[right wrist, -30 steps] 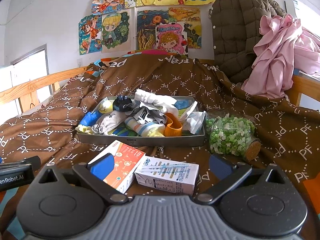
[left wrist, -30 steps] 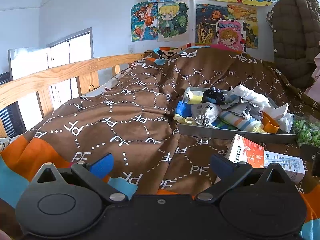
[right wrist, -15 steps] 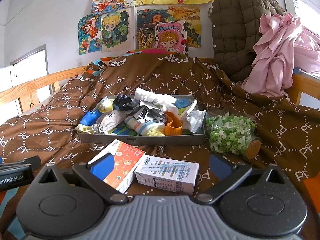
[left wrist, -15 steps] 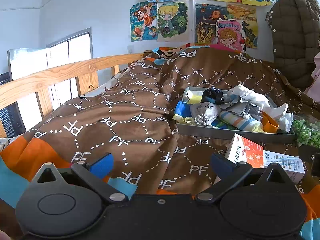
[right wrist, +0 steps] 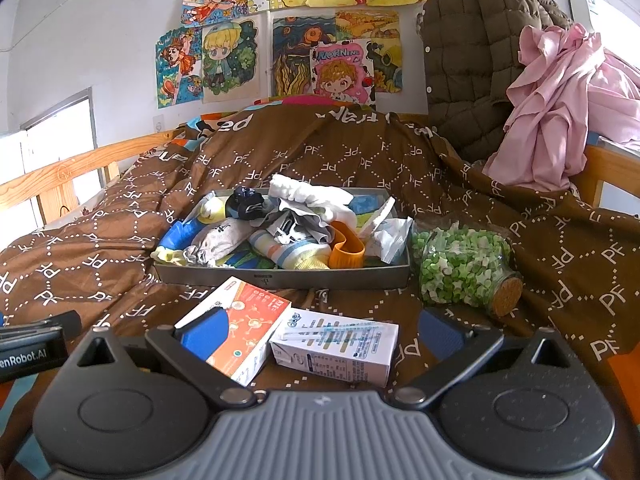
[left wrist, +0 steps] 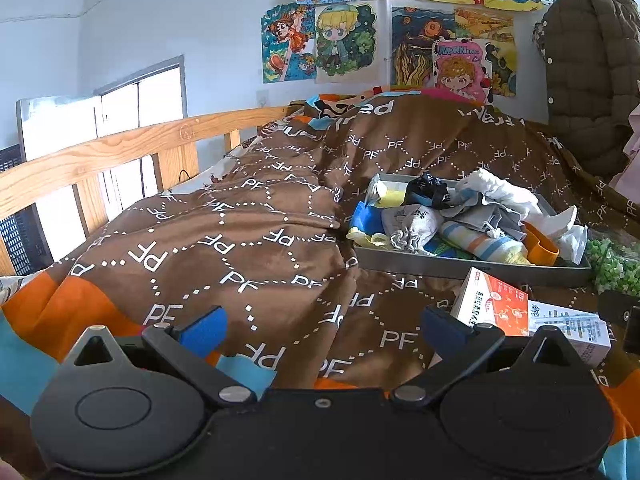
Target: Organize soft objects
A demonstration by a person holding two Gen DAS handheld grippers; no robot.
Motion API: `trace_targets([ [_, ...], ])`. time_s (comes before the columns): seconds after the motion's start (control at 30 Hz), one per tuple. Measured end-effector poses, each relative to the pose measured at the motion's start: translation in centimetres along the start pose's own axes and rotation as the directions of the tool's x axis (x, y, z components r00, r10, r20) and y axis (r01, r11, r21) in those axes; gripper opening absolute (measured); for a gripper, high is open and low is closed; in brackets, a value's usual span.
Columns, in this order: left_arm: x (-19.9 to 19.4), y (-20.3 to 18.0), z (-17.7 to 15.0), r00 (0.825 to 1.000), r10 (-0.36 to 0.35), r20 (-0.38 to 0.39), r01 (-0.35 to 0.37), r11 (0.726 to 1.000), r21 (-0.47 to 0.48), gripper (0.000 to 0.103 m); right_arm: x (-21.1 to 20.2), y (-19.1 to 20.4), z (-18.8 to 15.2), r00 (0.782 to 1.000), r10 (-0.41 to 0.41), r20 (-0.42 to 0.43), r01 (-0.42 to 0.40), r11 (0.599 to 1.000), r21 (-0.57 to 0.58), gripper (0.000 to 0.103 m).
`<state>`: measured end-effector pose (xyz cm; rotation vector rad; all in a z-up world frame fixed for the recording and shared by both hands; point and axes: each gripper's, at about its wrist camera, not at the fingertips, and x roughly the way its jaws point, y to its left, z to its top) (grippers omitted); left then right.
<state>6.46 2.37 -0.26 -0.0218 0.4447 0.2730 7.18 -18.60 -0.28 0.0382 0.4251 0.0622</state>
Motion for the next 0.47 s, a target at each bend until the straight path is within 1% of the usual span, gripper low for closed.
trace_targets([
  [0.47,0.06,0.05,0.03,1.0,0.0,-0.003,0.0,1.0,0.001,0.102,-0.09,0.15,-0.21,1.0,0.001,-0.003,-0.001,1.0,0.001,0.103],
])
